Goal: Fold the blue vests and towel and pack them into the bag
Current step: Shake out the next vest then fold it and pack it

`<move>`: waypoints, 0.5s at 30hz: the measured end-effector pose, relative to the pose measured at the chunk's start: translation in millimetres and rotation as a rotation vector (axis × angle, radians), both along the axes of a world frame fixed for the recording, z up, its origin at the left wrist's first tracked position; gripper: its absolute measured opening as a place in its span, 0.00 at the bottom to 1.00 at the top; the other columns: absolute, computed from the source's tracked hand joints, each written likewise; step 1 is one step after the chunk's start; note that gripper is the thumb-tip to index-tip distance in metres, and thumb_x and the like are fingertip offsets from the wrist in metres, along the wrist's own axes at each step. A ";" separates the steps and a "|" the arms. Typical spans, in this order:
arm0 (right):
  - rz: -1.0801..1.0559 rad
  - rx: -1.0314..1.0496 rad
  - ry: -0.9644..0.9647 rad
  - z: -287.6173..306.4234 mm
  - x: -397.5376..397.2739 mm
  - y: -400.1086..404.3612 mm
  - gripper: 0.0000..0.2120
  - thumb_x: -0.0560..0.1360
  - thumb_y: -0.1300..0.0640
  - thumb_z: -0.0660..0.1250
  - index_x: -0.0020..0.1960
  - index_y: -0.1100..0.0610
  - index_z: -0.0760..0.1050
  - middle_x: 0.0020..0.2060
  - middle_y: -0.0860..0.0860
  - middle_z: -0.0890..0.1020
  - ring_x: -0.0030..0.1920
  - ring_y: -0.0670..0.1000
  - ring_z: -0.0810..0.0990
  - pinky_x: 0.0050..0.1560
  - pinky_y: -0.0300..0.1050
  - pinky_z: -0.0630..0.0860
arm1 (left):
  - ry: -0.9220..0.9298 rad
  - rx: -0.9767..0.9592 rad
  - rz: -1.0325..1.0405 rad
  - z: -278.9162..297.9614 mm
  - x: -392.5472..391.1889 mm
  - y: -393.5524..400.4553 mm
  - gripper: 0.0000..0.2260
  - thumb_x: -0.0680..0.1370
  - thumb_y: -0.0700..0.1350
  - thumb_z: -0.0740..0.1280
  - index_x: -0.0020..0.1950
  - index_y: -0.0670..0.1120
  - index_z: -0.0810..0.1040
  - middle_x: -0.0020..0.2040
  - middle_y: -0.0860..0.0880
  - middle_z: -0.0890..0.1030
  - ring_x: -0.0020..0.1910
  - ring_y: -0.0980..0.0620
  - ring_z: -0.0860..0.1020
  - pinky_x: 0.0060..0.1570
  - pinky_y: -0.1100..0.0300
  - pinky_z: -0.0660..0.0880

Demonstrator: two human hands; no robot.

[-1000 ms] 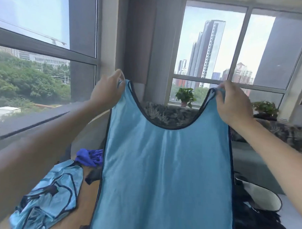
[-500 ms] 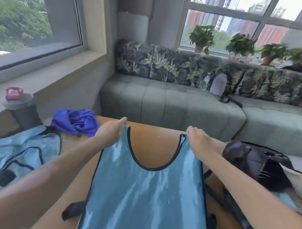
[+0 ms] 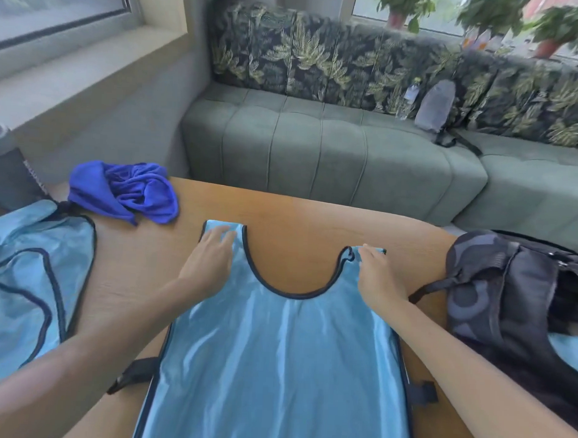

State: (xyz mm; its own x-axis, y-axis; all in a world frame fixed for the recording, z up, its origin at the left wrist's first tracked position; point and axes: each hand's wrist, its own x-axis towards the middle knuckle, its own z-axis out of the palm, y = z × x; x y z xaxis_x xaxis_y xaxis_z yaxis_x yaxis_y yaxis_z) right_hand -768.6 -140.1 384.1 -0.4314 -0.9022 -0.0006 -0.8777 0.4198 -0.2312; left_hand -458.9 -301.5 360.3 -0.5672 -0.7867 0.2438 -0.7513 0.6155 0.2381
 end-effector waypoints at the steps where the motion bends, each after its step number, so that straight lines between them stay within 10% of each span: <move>1: 0.010 0.021 0.005 -2.8 5.0 4.5 0.23 0.80 0.70 0.54 0.74 0.63 0.66 0.78 0.57 0.63 0.78 0.56 0.60 0.73 0.48 0.63 | -0.032 0.000 -0.027 -2.3 -0.3 9.4 0.12 0.73 0.33 0.74 0.55 0.34 0.80 0.56 0.35 0.77 0.57 0.36 0.74 0.59 0.46 0.72; 4: -0.006 0.017 -0.033 -5.5 15.5 3.3 0.23 0.81 0.69 0.55 0.76 0.65 0.64 0.79 0.59 0.60 0.80 0.56 0.56 0.77 0.46 0.57 | -0.125 0.046 -0.059 -1.4 -3.5 20.7 0.19 0.74 0.42 0.77 0.60 0.33 0.81 0.62 0.33 0.78 0.64 0.35 0.74 0.64 0.44 0.76; 7: -0.064 -0.035 -0.118 -5.6 17.6 -7.1 0.18 0.83 0.59 0.53 0.68 0.67 0.71 0.72 0.60 0.71 0.76 0.58 0.64 0.75 0.47 0.57 | -0.074 0.146 0.050 -15.4 -9.0 14.1 0.28 0.85 0.53 0.59 0.80 0.38 0.61 0.80 0.38 0.61 0.80 0.39 0.57 0.80 0.47 0.54; 12: -0.002 0.021 -0.129 -15.6 -1.9 -26.9 0.30 0.86 0.47 0.47 0.83 0.60 0.47 0.82 0.53 0.44 0.82 0.51 0.40 0.80 0.46 0.41 | -0.036 0.100 0.079 -18.6 -16.4 4.1 0.29 0.86 0.56 0.53 0.83 0.44 0.55 0.83 0.43 0.56 0.82 0.45 0.51 0.80 0.51 0.49; 15: -0.104 -0.218 -0.117 -12.5 0.8 -26.0 0.25 0.86 0.53 0.53 0.79 0.65 0.59 0.80 0.59 0.58 0.80 0.58 0.55 0.79 0.49 0.52 | -0.032 0.091 0.092 -19.8 -18.4 -0.5 0.28 0.85 0.56 0.54 0.83 0.44 0.57 0.83 0.44 0.57 0.82 0.46 0.52 0.80 0.51 0.50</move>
State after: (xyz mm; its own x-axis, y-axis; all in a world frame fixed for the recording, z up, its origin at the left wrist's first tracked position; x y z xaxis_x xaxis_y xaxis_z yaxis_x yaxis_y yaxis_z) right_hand -767.9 -166.1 371.6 -0.5302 -0.8373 0.1336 -0.7945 0.4355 -0.4233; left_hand -477.3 -302.0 340.5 -0.4978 -0.8538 0.1524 -0.8116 0.5206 0.2650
